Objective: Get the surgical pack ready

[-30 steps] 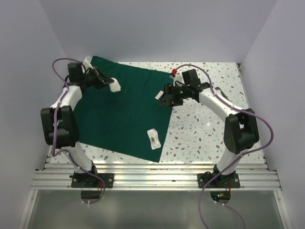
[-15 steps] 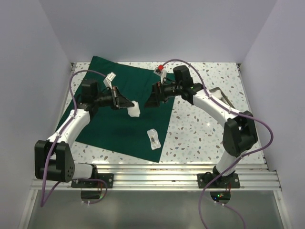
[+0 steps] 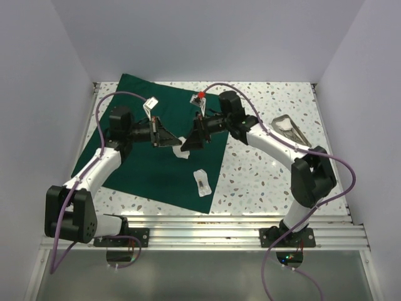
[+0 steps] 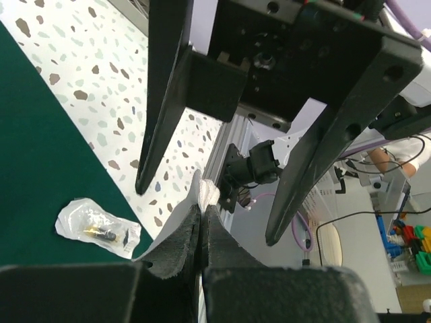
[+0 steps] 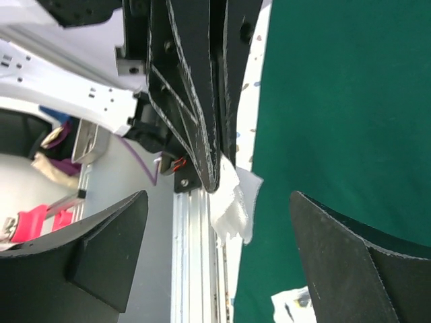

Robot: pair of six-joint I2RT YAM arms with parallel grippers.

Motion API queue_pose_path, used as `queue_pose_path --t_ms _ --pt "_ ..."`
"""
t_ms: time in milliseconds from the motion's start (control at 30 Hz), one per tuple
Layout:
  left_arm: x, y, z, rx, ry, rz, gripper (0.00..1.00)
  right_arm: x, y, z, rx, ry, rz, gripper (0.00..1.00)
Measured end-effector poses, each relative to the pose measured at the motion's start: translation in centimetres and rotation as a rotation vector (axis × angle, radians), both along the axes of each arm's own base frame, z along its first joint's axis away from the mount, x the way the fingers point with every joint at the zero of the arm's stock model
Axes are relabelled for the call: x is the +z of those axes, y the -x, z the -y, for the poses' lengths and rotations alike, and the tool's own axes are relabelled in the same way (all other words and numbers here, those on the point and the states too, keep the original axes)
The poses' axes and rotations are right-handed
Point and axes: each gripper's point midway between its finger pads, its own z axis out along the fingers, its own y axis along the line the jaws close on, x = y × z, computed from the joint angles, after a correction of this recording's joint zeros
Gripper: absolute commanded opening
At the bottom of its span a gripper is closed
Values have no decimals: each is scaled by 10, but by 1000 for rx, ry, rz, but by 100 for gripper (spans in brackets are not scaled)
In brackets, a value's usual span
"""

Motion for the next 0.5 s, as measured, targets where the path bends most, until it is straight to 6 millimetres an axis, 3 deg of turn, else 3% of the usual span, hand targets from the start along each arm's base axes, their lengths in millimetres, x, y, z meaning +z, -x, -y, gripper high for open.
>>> queue_pose_path --t_ms 233,300,367,500 --pt "3 1 1 -14 10 14 0 -12 18 -4 43 6 -66 66" --pt "4 2 1 -15 13 9 0 -13 18 -4 43 8 -68 46" --pt "5 2 1 -15 14 10 0 -14 18 -4 39 12 -83 36" --pt "5 1 2 -17 17 7 4 -21 16 -6 34 21 -113 5"
